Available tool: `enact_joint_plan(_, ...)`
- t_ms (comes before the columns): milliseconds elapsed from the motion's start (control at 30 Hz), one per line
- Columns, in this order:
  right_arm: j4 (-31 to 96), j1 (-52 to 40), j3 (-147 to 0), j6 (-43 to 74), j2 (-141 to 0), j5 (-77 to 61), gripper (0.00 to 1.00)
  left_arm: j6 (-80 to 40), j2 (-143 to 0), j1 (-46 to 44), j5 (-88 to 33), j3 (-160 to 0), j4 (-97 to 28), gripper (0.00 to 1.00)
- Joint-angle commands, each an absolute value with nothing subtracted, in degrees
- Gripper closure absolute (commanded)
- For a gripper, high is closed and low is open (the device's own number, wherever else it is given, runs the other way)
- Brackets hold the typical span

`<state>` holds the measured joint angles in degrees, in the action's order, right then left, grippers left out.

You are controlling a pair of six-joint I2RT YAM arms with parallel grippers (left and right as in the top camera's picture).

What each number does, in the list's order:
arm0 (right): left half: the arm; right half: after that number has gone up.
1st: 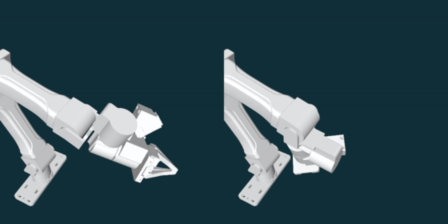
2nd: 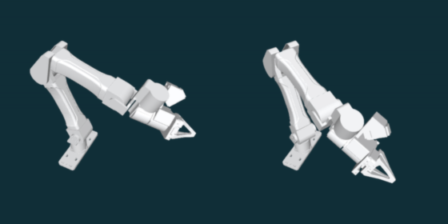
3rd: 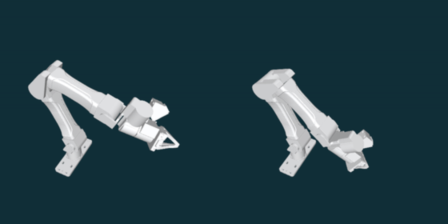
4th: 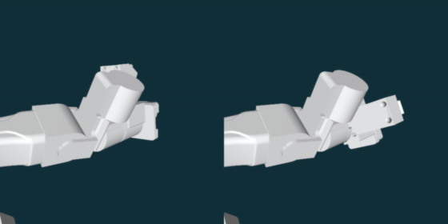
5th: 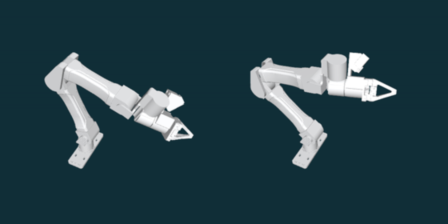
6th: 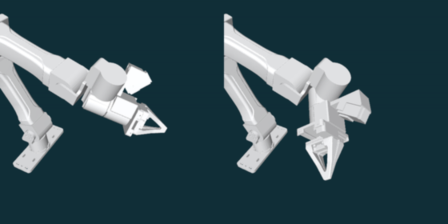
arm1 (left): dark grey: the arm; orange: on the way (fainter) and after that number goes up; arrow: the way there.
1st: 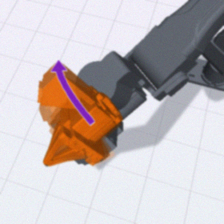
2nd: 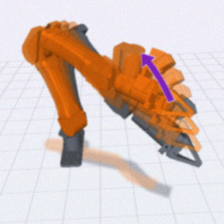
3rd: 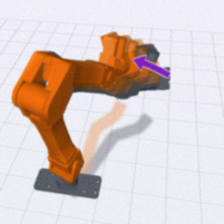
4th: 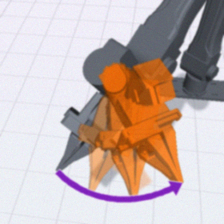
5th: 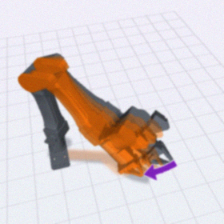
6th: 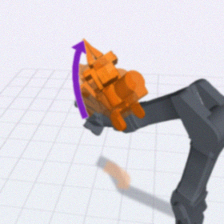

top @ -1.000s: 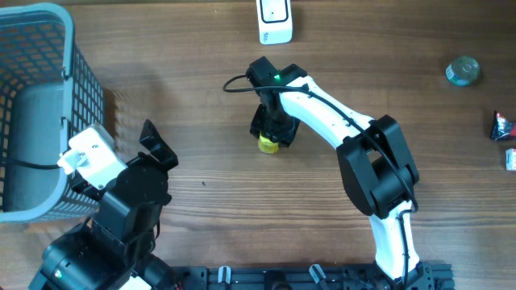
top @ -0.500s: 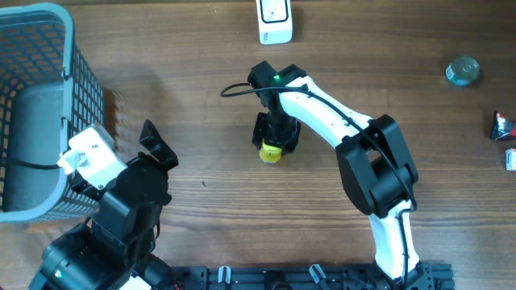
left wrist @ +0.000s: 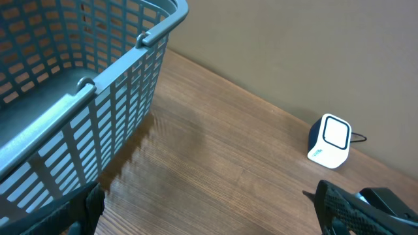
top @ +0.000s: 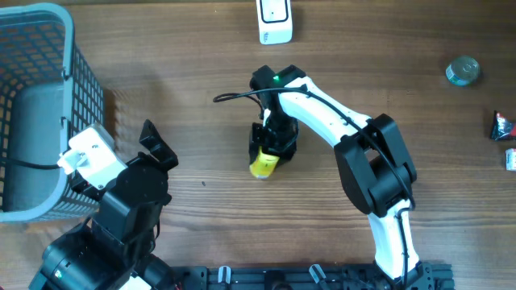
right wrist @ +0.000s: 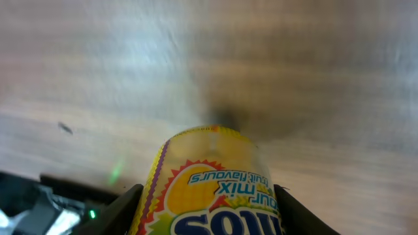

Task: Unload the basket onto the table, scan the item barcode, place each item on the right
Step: 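Lift the Mentos container and tilt it with the right gripper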

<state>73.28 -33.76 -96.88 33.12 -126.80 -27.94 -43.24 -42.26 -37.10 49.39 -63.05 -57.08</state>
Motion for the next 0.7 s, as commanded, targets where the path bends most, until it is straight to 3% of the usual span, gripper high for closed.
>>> enact_joint_plan(0, 77.2, -33.1, -96.6, 29.5, -128.0, -31.6, 0.69, -44.2, -42.0, -36.8, 48.9, -63.0, -57.3, 0.0)
enact_joint_plan(667, 92.3, -33.1, -96.6, 16.5, -128.0, -44.3, 0.67, -44.2, -41.9, -36.8, 48.6, -63.0, -57.3, 0.0)
